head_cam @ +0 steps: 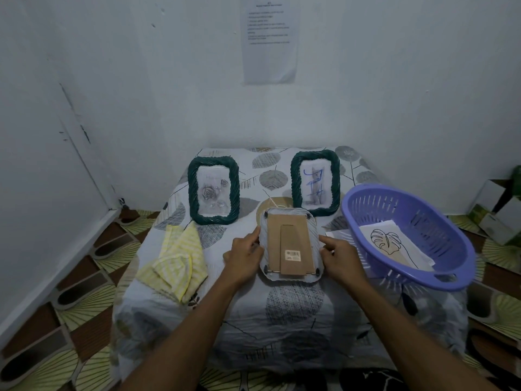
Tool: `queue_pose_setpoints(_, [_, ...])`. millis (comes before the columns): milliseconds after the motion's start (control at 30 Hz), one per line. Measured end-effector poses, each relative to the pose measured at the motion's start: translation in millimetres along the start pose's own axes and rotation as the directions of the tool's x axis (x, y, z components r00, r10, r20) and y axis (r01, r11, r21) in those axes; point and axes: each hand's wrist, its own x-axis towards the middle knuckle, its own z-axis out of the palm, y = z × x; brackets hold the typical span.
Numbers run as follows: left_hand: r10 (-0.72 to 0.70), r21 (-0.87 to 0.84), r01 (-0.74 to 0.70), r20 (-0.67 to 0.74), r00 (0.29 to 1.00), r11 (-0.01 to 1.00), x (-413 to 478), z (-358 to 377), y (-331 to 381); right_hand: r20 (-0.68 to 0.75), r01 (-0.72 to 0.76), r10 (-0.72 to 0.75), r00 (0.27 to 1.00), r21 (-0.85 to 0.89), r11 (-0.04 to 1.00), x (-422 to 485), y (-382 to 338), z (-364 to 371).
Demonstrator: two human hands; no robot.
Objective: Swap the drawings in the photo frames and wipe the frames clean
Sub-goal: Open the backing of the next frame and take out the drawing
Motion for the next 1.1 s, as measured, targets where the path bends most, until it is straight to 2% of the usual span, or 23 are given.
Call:
queue_pose_setpoints(100, [-0.008, 0.201, 0.000, 0.038, 0.999, 0.980, 0.3, 10.4, -5.5, 0.012, -0.030, 0.031, 0.999, -0.078, 0.997, 2.0, 6.1, -0.6])
queue_pose_setpoints(200, [0.002, 0.314, -0.014, 0.037, 0.999, 0.949, -2.3, 16.1, 0.4, 0.032, -0.034, 0.040, 0.999, -0.190, 0.981, 4.7, 9.3, 0.3])
queue_pose_setpoints(300, [0.024, 0.528, -0.014, -0.012, 1.000, 0.849, -0.8, 20.1, -2.2, 0.039, -0.048, 0.058, 0.998, -0.228, 0.973, 7.1, 11.5, 2.0])
queue_pose_setpoints(367, [0.045, 0.592, -0.020, -0.026, 0.999, 0.805, -0.9, 21.7, -4.1, 0.033, -0.047, 0.057, 0.998, -0.252, 0.966, 7.6, 13.1, 3.5])
queue_pose_setpoints(500, [0.047, 0.553, -0.027, -0.022, 0.999, 0.833, -3.2, 23.3, -2.4, -0.027, -0.008, 0.000, 1.000, -0.276, 0.961, 7.2, 12.8, 6.1])
queue_pose_setpoints(567, [0.035, 0.500, -0.038, 0.016, 0.999, 0.865, -1.7, 25.6, 1.4, -0.021, 0.050, -0.058, 0.998, -0.281, 0.958, 10.3, 12.5, 6.8])
queue_pose_setpoints(667, [0.048, 0.513, -0.057, 0.031, 0.998, 0.856, -0.1, 33.9, 5.3, -0.030, 0.126, -0.137, 0.990, -0.244, 0.962, 13.7, 16.9, 10.1])
queue_pose_setpoints(800, [0.038, 0.497, -0.040, 0.015, 0.999, 0.867, -2.7, 45.4, 13.4, -0.116, 0.138, -0.161, 0.980, -0.187, 0.973, 9.7, 28.0, 16.5])
queue_pose_setpoints(1100, [0.098, 0.342, -0.083, -0.029, 0.995, 0.936, 2.5, 47.2, 21.9, -0.124, 0.161, -0.186, 0.975, -0.190, 0.968, 12.4, 34.1, 20.8])
